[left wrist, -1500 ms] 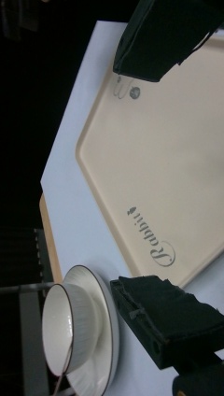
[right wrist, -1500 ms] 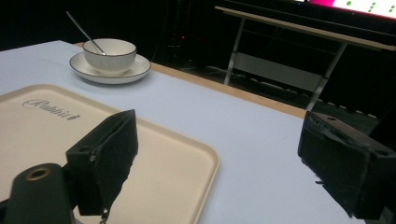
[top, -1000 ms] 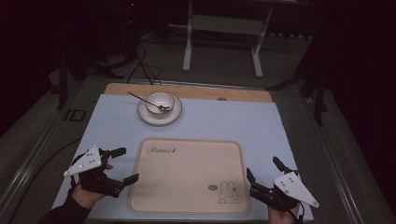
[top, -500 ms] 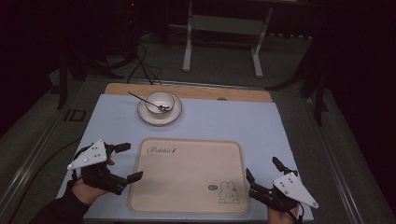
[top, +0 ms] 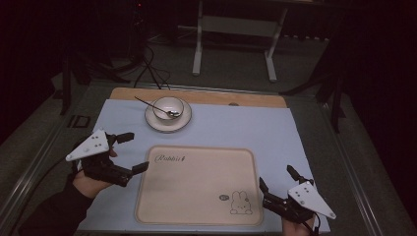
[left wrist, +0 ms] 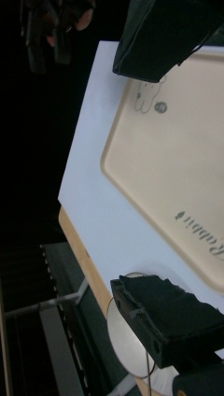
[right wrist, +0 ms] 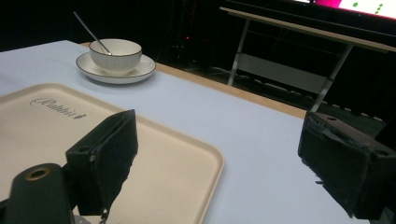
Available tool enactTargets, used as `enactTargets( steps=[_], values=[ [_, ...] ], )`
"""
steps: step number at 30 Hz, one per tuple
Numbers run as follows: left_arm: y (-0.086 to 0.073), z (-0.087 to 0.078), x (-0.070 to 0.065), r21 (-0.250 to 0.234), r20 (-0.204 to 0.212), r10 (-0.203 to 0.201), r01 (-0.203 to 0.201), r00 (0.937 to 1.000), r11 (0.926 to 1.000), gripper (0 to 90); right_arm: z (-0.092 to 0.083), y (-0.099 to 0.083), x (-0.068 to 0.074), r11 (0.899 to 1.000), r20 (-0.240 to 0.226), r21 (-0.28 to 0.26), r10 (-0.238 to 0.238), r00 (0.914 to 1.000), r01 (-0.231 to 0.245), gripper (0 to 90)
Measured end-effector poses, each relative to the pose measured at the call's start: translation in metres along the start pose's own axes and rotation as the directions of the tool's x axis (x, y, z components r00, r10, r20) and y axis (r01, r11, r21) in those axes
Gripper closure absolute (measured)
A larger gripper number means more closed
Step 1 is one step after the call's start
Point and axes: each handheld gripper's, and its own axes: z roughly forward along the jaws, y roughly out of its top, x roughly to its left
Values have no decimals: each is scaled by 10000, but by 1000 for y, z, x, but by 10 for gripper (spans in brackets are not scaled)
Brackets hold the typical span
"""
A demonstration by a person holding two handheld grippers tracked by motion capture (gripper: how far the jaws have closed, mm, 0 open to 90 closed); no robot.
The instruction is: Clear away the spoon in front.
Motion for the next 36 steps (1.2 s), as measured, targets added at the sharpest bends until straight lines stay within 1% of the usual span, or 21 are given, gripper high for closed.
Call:
enactTargets(
  steps=[4, 5, 6, 7, 8, 10, 14, 18, 19, 20, 22, 23, 24, 25, 27, 28, 29, 31, 34, 35, 36],
  values=[
    [9, 3, 13, -166, -303, -62, 57, 9995, 9998, 15, 0, 0, 0, 10000, -12, 12, 10, 10000, -10, 119],
    [9, 3, 13, -166, -303, -62, 57, 9995, 9998, 15, 0, 0, 0, 10000, -12, 12, 10, 10000, -10, 119],
    [12, 5, 19, -259, -396, -134, 124, 9991, 9996, 16, 1, 0, 0, 10000, -27, 37, 15, 10000, -15, 119],
    [12, 5, 19, -259, -396, -134, 124, 9991, 9996, 18, 1, 0, 0, 10000, -35, 42, 16, 10000, -16, 119],
    [14, 7, 25, -247, -501, -203, 191, 9985, 9995, 23, 1, 0, 0, 10000, -41, 31, 10, 10000, -10, 119],
    [14, 9, 27, -231, -595, -230, 217, 9980, 9995, 24, 1, 0, 0, 10000, -48, 28, 18, 10000, -18, 119],
    [12, 15, 41, -191, -783, -595, 581, 9952, 9981, 35, 1, 0, 0, 10000, -77, 68, 2, 10000, -2, 119],
    [8, 21, 55, -175, -1069, -997, 984, 9893, 9950, 35, 1, 0, 0, 10000, -98, 51, -9, 10000, 10, 119],
    [7, 24, 61, -177, -1177, -1210, 1198, 9856, 9926, 41, 1, 0, 0, 10000, -128, 51, 0, 9999, 1, 119],
    [7, 24, 61, -177, -1177, -1210, 1198, 9856, 9926, 41, 1, 0, 0, 10000, -139, 65, -27, 9999, 28, 119],
    [6, 28, 68, -132, -1327, -1443, 1438, 9806, 9895, 46, 1, 0, 0, 10000, -174, 63, -20, 9998, 21, 119],
    [6, 28, 68, -132, -1327, -1443, 1438, 9806, 9895, 46, 1, 0, 1, 10000, -180, 62, -17, 9998, 18, 119],
    [5, 30, 72, -150, -1398, -1636, 1631, 9766, 9865, 45, 1, 0, 1, 10000, -201, 64, -18, 9998, 19, 119],
    [5, 30, 72, -150, -1398, -1636, 1631, 9766, 9865, 46, 1, 0, 1, 10000, -201, 64, -18, 9998, 19, 119],
    [4, 33, 77, -109, -1478, -1725, 1728, 9739, 9849, 46, 1, 0, 1, 10000, -217, 53, -41, 9998, 42, 119],
    [2, 37, 81, -61, -1593, -1814, 1828, 9704, 9831, 51, 1, 0, 1, 10000, -225, 44, -45, 9997, 46, 119],
    [2, 37, 81, -61, -1593, -1814, 1828, 9704, 9831, 56, 1, 0, 1, 10000, -225, 44, -45, 9997, 46, 119],
    [0, 40, 86, -54, -1703, -1936, 1955, 9662, 9807, 64, 1, 0, 1, 10000, -232, 45, -42, 9997, 43, 119],
    [-6, 47, 95, -14, -1926, -2145, 2183, 9575, 9759, 71, 1, -1, 1, 10000, -245, 55, -15, 9997, 17, 119],
    [-6, 47, 95, -14, -1926, -2145, 2183, 9575, 9759, 71, 1, -1, 1, 10000, -245, 55, -15, 9997, 17, 119],
    [-7, 49, 97, -8, -1899, -2251, 2291, 9556, 9734, 71, 2, -1, 1, 10000, -255, 67, -14, 9997, 16, 119]
  ],
)
